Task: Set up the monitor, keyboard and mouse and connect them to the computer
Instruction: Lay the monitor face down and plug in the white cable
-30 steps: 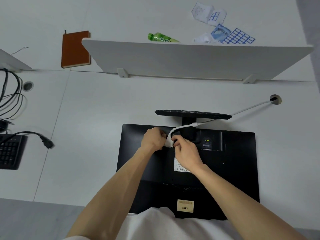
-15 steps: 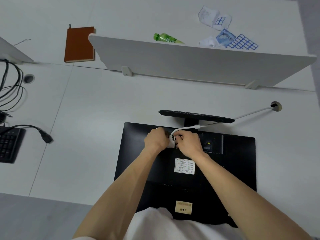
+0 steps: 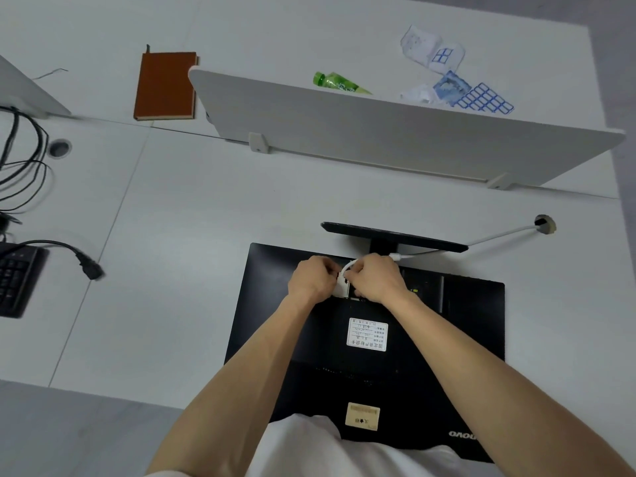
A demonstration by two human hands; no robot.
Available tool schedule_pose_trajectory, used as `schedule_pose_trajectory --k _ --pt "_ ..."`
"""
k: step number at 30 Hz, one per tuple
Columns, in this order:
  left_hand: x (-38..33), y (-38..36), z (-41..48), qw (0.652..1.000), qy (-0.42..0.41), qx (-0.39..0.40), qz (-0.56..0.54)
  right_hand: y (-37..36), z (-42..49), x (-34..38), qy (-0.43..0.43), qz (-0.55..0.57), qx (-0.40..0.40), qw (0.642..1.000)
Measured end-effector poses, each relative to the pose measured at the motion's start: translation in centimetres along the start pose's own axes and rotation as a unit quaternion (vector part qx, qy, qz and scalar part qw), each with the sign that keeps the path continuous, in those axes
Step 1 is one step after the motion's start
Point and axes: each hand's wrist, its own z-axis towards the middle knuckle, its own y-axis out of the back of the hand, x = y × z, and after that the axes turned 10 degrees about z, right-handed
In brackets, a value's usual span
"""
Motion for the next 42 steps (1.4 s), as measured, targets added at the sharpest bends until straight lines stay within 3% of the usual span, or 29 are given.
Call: schedule_pose_trajectory --k 4,11,16,19,24,27,34,42 --pt "-0.1 0.2 0.1 1.000 -0.003 0.001 0.008 -0.4 -0.6 -1.0 -0.005 0.117 -0.012 0.993" --pt "-0.2 0.3 0.0 0.999 -0.003 0.005 0.031 0.5 -0.2 1.4 0.010 -0.072 0.021 0.997" --pt "-0.2 0.2 -0.6 0.991 -0.032 -0.066 0.114 -0.6 -1.2 -0.8 -0.007 0.058 -0.018 0.998" --pt "-0.2 0.0 -0.6 0.988 -0.007 -0.083 0.132 -1.1 -1.4 -1.2 -0.001 0.091 -0.030 0.995" --pt "-0.6 0.1 -0.7 0.990 0.034 -0.040 0.132 -0.3 -1.0 1.2 -0.005 -0.039 0.001 0.999" --pt "-0.6 0.0 -0.5 0.994 0.051 -0.025 0.096 0.1 -0.9 2.8 -0.022 -0.061 0.010 0.998" --pt "-0.7 -0.6 -0.3 0.992 0.053 -0.048 0.099 -0.6 -1.4 -0.1 -0.038 0.086 -0.033 0.995" --pt "-0.7 -0.3 0.3 0.993 0.059 -0.007 0.105 0.7 -0.8 2.6 -0.025 -0.069 0.012 0.997"
